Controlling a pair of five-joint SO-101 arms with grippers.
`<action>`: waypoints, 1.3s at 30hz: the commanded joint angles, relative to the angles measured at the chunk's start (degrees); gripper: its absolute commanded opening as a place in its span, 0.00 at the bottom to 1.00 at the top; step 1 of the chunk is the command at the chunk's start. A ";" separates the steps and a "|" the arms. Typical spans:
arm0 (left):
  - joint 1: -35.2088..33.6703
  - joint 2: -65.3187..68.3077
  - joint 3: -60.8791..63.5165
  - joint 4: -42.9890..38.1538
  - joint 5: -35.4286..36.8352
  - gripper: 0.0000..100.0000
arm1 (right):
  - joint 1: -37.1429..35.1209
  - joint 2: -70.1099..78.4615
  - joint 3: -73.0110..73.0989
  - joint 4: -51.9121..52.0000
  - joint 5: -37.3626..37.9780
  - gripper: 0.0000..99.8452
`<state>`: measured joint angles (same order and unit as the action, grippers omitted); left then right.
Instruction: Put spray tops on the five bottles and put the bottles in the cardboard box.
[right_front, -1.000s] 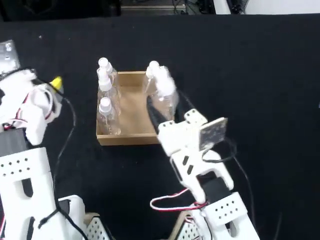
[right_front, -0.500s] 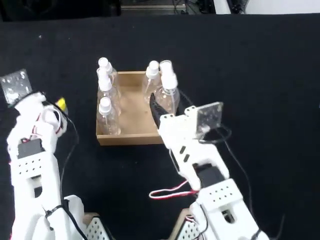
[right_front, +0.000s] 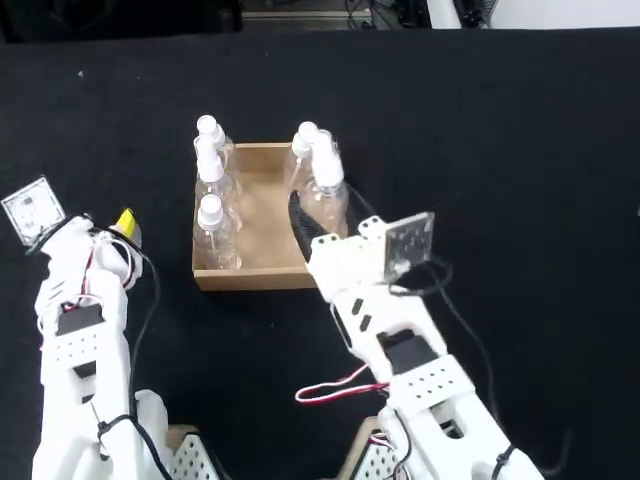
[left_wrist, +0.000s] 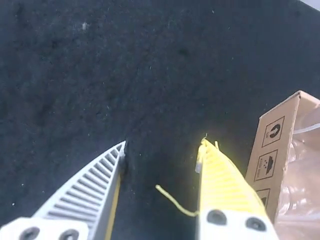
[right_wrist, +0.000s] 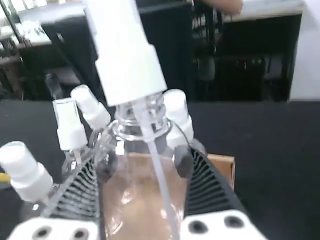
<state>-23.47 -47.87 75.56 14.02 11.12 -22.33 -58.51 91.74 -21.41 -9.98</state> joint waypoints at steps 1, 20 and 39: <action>-0.22 -0.26 0.66 -4.22 1.58 0.20 | -0.97 0.22 0.40 -6.07 -0.26 0.01; -0.22 0.00 1.10 -4.92 1.58 0.20 | -0.79 23.60 -4.79 -20.31 -0.26 0.01; -0.31 0.00 1.10 -4.92 1.49 0.20 | -0.97 52.79 -11.65 -38.33 -0.26 0.01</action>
<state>-23.47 -47.87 77.05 10.33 12.35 -22.42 -7.78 84.09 -56.75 -9.98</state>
